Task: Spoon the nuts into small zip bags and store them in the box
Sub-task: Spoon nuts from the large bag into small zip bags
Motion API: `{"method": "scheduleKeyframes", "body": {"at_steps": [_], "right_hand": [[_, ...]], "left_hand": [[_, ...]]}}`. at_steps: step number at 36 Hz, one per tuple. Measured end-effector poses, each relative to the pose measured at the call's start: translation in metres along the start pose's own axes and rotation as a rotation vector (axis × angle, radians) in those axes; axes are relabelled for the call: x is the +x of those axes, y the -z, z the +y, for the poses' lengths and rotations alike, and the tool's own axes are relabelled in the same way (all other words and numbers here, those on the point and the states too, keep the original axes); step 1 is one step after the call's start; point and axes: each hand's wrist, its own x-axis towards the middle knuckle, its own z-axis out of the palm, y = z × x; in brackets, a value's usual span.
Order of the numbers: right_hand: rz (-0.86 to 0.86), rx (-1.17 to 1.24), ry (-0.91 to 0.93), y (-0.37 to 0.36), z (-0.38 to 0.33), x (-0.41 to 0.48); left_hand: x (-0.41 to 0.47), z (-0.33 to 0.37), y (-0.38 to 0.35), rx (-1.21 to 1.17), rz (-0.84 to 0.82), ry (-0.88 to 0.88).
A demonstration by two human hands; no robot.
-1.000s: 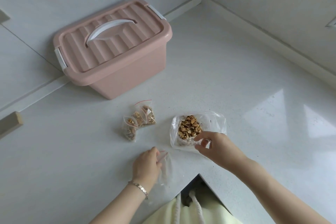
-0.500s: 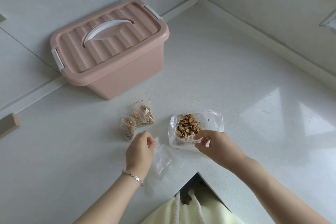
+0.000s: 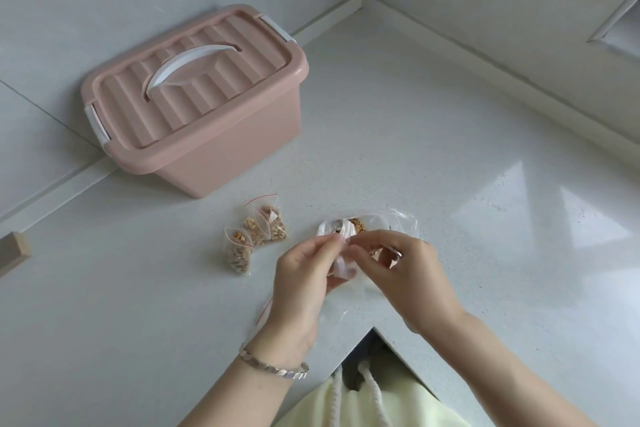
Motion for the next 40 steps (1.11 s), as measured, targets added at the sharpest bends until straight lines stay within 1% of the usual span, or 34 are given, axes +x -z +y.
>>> {"method": "scheduleKeyframes", "body": {"at_steps": [3, 7, 11, 14, 18, 20, 25, 29, 36, 40], "right_hand": [[0.023, 0.050, -0.015, 0.006, 0.003, -0.004], [0.021, 0.038, 0.007, 0.010, 0.007, -0.009], [0.016, 0.042, 0.022, 0.011, 0.008, -0.011], [-0.010, 0.033, 0.024, 0.013, 0.008, -0.011], [-0.062, 0.014, 0.026, 0.013, 0.007, -0.012], [-0.089, 0.019, 0.043, 0.012, 0.007, -0.013], [-0.139, -0.004, 0.058, 0.016, 0.006, -0.016], [-0.140, -0.085, 0.083, 0.015, 0.006, -0.018], [-0.086, -0.088, 0.076, 0.013, 0.012, -0.015], [-0.078, -0.080, 0.022, 0.014, 0.013, -0.011]], "left_hand": [[-0.003, 0.001, 0.002, -0.065, -0.074, 0.052], [-0.006, 0.000, 0.004, -0.055, -0.117, 0.080], [-0.006, 0.000, 0.006, -0.042, -0.152, 0.068], [-0.007, 0.001, 0.006, 0.005, -0.157, 0.037], [-0.009, -0.001, 0.004, 0.160, -0.146, -0.013], [-0.008, -0.004, 0.003, 0.198, -0.131, -0.017], [-0.008, -0.003, 0.002, 0.147, -0.125, 0.087], [-0.006, -0.007, 0.002, 0.186, -0.111, 0.120], [-0.003, -0.013, 0.001, 0.277, -0.102, 0.032], [-0.003, -0.016, 0.001, 0.327, -0.115, -0.018]]}}
